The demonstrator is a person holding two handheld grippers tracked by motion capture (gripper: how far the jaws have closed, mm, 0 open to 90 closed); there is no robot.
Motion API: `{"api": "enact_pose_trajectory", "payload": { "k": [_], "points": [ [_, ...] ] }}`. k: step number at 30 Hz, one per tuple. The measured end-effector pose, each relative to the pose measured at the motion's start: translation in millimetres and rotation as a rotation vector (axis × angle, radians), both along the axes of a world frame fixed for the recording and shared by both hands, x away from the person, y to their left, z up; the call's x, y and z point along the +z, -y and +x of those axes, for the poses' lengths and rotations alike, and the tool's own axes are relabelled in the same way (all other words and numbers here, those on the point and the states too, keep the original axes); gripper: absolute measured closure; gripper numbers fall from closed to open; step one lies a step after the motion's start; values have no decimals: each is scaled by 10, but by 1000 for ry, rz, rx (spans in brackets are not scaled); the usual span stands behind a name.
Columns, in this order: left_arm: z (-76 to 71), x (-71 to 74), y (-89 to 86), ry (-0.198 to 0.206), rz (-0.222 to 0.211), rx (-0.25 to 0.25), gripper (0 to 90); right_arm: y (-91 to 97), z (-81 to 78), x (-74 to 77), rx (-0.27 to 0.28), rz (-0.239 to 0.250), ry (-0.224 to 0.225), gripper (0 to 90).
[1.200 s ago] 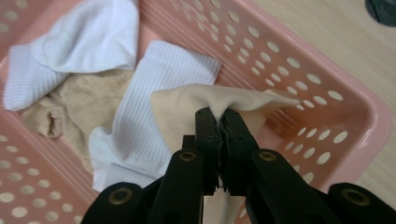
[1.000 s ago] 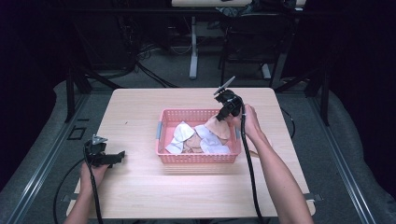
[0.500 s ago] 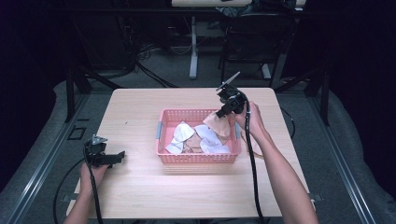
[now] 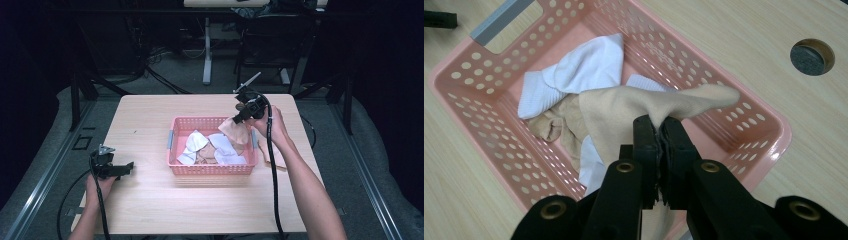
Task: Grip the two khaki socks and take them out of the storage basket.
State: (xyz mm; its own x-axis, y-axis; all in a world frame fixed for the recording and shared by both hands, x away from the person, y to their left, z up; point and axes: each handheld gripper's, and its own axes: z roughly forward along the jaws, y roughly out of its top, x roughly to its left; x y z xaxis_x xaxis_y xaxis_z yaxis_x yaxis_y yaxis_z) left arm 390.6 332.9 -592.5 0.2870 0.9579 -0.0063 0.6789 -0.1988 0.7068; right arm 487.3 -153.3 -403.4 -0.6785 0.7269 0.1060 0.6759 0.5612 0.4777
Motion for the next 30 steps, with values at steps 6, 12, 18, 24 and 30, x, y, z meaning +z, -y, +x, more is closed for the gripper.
{"api": "enact_pose_trajectory", "payload": {
  "k": [6,12,18,24,30],
  "points": [
    [0,0,0,0,0,0,0,23,-39,73,0,5,7,866],
    [0,0,0,0,0,0,0,60,-71,179,4,9,20,866],
    [0,0,0,0,0,0,0,141,-93,224,-13,5,20,866],
    [0,0,1,0,0,1,0,288,-115,279,-29,-3,22,866],
    [-1,0,1,-1,0,1,0,439,-163,341,-59,9,37,866]
  ]
}}
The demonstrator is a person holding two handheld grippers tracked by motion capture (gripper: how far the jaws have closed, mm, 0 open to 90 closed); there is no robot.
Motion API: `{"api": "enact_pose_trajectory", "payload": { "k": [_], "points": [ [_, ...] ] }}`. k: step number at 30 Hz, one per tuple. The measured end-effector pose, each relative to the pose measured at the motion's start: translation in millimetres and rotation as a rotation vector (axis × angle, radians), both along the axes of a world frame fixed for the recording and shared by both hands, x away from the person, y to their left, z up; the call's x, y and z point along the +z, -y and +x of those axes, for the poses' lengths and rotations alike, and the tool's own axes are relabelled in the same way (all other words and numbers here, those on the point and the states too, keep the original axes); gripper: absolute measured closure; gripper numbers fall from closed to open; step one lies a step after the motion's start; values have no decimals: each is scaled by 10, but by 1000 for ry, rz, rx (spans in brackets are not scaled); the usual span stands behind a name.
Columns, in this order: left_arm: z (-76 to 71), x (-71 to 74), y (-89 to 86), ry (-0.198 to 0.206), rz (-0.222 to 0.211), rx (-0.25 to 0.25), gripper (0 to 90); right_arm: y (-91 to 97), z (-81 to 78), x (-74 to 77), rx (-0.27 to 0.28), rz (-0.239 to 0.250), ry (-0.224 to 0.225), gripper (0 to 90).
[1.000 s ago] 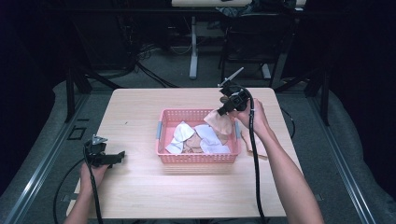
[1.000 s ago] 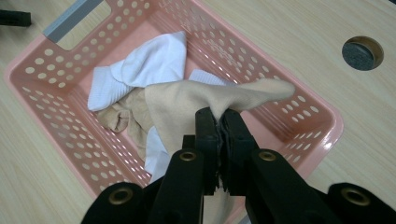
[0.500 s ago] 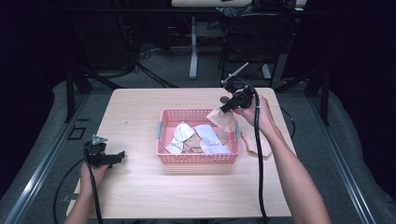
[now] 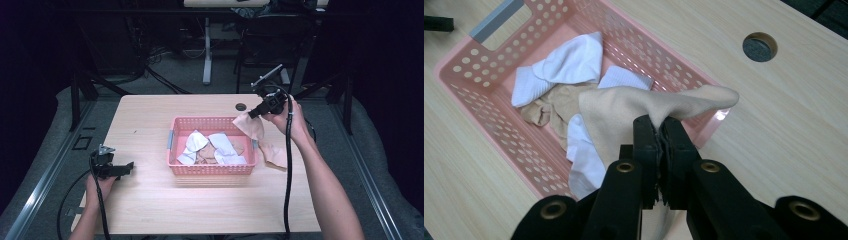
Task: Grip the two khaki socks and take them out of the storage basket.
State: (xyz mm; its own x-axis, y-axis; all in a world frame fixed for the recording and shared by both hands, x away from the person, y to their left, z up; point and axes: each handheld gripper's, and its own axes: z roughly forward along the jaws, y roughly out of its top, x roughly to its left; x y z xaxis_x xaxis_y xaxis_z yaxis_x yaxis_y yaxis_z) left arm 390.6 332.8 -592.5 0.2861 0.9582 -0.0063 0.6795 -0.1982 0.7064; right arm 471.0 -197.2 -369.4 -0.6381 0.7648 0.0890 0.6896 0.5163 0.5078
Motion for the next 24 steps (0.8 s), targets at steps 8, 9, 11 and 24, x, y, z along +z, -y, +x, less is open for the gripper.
{"api": "enact_pose_trajectory", "payload": {
  "k": [8,9,11,24],
  "points": [
    [-1,0,1,0,0,1,0,202,-58,50,-29,-2,9,866],
    [-1,0,0,0,0,1,0,234,-63,52,-32,-6,10,866],
    [-1,0,1,0,0,1,0,310,-76,50,-40,-11,10,866],
    [-1,0,1,0,0,1,0,677,-118,-51,-112,-20,-2,866]
  ]
}}
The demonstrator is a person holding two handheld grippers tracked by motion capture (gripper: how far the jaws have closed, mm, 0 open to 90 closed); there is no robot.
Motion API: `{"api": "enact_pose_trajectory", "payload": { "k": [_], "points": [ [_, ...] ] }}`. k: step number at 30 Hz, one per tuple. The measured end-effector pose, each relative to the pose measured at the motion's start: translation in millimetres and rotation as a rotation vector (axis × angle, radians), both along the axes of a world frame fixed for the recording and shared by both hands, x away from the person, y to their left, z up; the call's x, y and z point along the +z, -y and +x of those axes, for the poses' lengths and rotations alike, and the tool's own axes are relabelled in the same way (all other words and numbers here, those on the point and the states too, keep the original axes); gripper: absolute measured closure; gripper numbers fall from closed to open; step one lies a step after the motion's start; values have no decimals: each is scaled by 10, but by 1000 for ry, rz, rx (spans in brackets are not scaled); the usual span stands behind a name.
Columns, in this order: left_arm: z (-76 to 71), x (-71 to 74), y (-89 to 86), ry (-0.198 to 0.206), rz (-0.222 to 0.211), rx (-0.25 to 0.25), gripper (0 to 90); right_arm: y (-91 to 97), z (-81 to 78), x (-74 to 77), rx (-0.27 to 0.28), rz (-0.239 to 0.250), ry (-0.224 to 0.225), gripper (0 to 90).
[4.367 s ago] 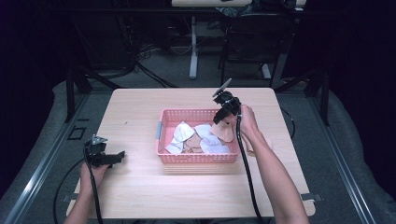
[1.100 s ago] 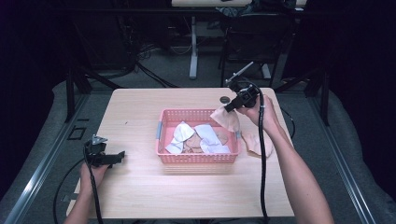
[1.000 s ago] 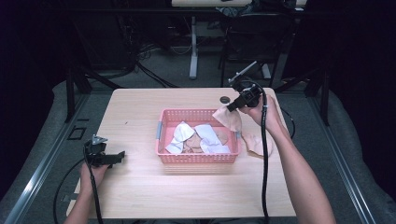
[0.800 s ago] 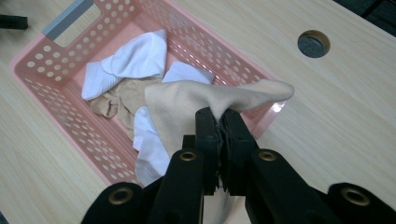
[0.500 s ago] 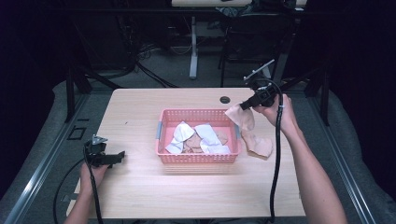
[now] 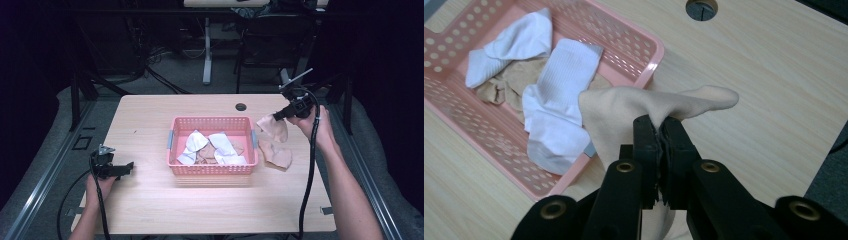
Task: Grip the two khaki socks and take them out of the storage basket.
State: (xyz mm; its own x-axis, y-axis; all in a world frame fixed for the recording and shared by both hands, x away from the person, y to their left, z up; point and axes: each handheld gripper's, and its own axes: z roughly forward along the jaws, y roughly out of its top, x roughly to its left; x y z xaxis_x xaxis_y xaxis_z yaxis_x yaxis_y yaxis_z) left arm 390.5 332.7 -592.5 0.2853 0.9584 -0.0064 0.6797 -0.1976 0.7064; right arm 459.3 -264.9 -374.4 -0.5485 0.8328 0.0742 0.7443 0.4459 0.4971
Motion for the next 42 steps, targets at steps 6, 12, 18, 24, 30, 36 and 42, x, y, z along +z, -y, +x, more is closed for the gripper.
{"api": "enact_pose_trajectory", "payload": {
  "k": [6,12,18,24,30,36,42],
  "points": [
    [0,0,0,0,0,0,0,106,2,-98,-21,-17,-15,866],
    [0,0,0,0,0,0,0,214,41,-285,-53,-18,-48,866],
    [0,0,0,0,0,1,0,303,107,-515,-77,-42,-94,866],
    [0,0,0,0,0,1,0,317,174,-753,-98,-51,-145,865],
    [0,0,0,0,0,1,0,318,245,-1010,-119,-40,-183,856],
    [2,0,0,1,0,0,0,314,268,-1203,-131,-39,-209,741],
    [0,0,1,0,0,1,0,359,226,-1138,-123,-29,-197,539]
  ]
}}
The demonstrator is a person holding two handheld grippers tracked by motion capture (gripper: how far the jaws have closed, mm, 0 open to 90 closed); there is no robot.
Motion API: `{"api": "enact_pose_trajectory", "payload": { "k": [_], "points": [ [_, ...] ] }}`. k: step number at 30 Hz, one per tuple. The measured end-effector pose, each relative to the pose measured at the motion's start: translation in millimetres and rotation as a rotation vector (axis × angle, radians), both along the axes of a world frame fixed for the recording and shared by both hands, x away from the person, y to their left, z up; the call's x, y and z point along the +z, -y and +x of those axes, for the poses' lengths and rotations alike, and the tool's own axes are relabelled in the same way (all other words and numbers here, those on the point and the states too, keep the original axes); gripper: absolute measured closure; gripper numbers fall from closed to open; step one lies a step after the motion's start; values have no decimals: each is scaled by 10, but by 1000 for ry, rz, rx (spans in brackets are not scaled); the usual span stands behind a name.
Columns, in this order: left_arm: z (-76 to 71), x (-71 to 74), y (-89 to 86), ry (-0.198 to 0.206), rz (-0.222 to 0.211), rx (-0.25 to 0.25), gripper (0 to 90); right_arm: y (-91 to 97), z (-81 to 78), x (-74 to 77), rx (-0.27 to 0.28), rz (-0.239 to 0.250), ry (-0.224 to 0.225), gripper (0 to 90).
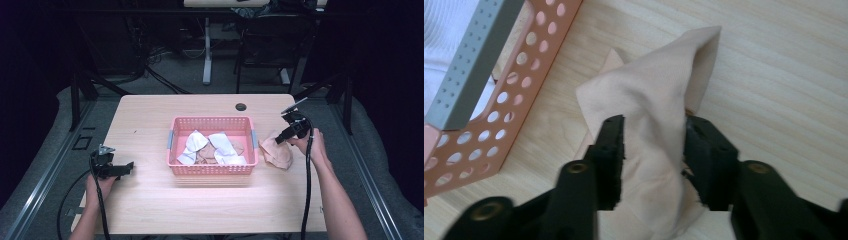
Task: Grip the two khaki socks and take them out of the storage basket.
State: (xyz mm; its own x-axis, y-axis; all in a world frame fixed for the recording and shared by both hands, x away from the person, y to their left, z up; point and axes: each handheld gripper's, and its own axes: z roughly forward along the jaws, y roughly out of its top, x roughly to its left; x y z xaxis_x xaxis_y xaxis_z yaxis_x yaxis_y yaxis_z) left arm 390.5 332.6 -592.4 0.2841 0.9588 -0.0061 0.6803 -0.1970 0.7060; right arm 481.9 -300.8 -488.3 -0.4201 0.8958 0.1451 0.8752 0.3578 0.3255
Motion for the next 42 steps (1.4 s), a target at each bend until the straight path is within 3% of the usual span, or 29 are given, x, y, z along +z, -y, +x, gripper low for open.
{"api": "enact_pose_trajectory", "payload": {
  "k": [12,15,22,33,42],
  "points": [
    [0,0,-1,0,0,-1,0,49,-313,318,49,55,95,219],
    [1,0,-1,0,0,-1,0,57,-403,363,51,77,126,180],
    [-1,0,1,0,0,2,0,100,-597,419,76,74,168,140],
    [2,-1,1,1,0,2,0,171,-892,264,98,77,198,64],
    [-2,0,3,0,0,5,0,250,-1081,-93,78,79,182,36]
  ]
}}
